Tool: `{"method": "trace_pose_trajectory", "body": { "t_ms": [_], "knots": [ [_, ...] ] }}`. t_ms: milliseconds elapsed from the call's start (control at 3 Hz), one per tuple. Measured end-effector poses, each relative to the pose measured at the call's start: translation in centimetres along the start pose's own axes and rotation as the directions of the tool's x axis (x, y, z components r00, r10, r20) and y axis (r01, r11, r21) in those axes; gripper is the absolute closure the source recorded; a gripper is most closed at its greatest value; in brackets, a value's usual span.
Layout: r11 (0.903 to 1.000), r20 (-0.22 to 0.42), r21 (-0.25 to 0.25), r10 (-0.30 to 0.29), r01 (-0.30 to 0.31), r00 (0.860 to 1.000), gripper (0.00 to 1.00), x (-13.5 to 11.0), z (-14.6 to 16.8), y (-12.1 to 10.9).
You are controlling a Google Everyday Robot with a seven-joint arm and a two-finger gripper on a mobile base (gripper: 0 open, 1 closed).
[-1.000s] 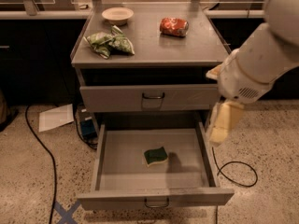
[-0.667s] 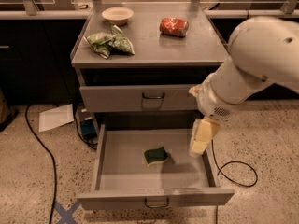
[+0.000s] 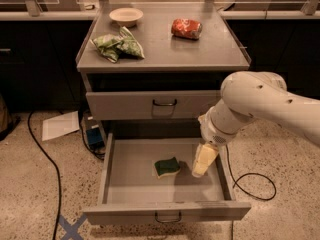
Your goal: Pick sponge from middle drawer and place on counter
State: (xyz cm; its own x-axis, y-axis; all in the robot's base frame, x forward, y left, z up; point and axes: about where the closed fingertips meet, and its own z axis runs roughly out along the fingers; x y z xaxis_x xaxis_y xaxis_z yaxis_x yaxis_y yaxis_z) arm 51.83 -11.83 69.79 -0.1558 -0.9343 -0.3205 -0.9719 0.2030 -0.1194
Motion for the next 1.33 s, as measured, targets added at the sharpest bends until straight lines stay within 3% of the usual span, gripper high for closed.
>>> {"method": "trace_pose_trajectory", "body": {
  "t_ms": [333,667,1000,1333],
  "knots": [
    [1.0,0.0,0.0,0.0,0.0,1.0,0.0,0.0,0.0,0.0],
    [0.9992,-0.009,-0.033,-0.021,0.02,1.0,0.0,-0.2,2.4,0.5],
    [0.9953,0.012,-0.075,-0.06,0.06,0.998,0.0,-1.6,8.1,1.5],
    [0.9956,0.017,-0.067,-0.064,0.065,0.998,0.0,-2.1,12.9,0.8]
  ]
}}
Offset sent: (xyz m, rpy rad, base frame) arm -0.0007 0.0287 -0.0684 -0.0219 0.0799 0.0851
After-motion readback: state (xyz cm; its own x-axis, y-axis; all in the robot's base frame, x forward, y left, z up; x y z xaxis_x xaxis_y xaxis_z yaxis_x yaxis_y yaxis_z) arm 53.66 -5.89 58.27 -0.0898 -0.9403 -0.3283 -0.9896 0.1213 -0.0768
